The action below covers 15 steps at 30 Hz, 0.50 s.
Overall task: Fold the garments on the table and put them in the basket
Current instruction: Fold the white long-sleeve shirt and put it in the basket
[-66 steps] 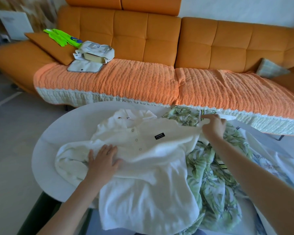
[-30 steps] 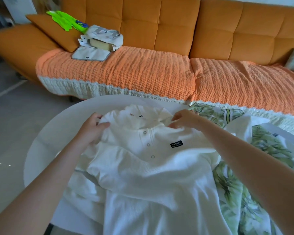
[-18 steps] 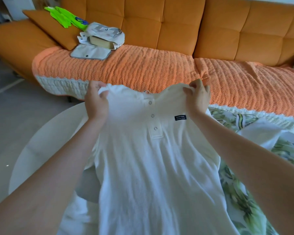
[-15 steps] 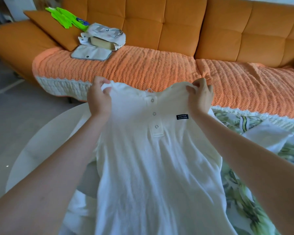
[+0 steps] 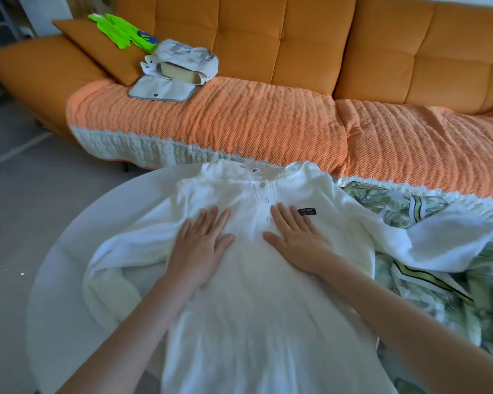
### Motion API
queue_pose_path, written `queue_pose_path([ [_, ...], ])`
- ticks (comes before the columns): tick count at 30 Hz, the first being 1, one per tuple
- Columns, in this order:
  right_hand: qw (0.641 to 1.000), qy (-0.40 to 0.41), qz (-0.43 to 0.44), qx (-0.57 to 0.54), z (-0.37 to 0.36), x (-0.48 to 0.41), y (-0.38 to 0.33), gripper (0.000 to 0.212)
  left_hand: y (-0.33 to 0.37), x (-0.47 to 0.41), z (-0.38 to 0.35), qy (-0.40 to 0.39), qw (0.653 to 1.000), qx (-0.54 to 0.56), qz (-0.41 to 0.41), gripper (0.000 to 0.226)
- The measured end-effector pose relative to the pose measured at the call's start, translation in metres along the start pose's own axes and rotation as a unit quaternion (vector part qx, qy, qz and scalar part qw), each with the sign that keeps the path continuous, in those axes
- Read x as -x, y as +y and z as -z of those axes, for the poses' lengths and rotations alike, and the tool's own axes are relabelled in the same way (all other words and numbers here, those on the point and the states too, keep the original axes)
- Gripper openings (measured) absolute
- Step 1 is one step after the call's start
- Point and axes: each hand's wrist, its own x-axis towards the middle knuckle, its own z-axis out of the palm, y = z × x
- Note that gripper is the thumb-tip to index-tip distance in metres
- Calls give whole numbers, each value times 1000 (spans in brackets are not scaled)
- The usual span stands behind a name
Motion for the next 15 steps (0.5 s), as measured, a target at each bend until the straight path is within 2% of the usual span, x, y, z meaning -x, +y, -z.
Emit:
queue_pose_path([
  [2, 1000, -4, -4, 5, 3, 0, -3, 68, 2, -5, 4, -20, 1000, -1, 4, 62],
  [4, 1000, -14, -11, 0, 6, 0, -6, 69, 4, -7, 9, -32, 997, 69, -5, 58],
  [5, 1000, -16, -14, -7, 7, 1, -7, 69, 2, -4, 16, -17, 989, 147, 8, 58],
  [7, 999, 0, -18, -33, 11, 8, -14, 69, -10, 7, 32, 74, 959, 267, 53, 47],
  [9, 997, 48, -8, -64, 15, 20, -27, 67, -32, 17, 48, 164, 960, 205, 103, 36],
  [10, 995, 67, 10, -79, 16, 26, -35, 65, -46, 22, 53, 169, 960, 174, 138, 37],
  [12, 992, 67, 58, -92, 14, 39, -52, 61, -70, 29, 63, 98, 957, 157, 224, 47],
  [15, 993, 3, 104, -63, -2, 53, -74, 64, -85, 43, 74, -4, 951, 104, 290, 70],
])
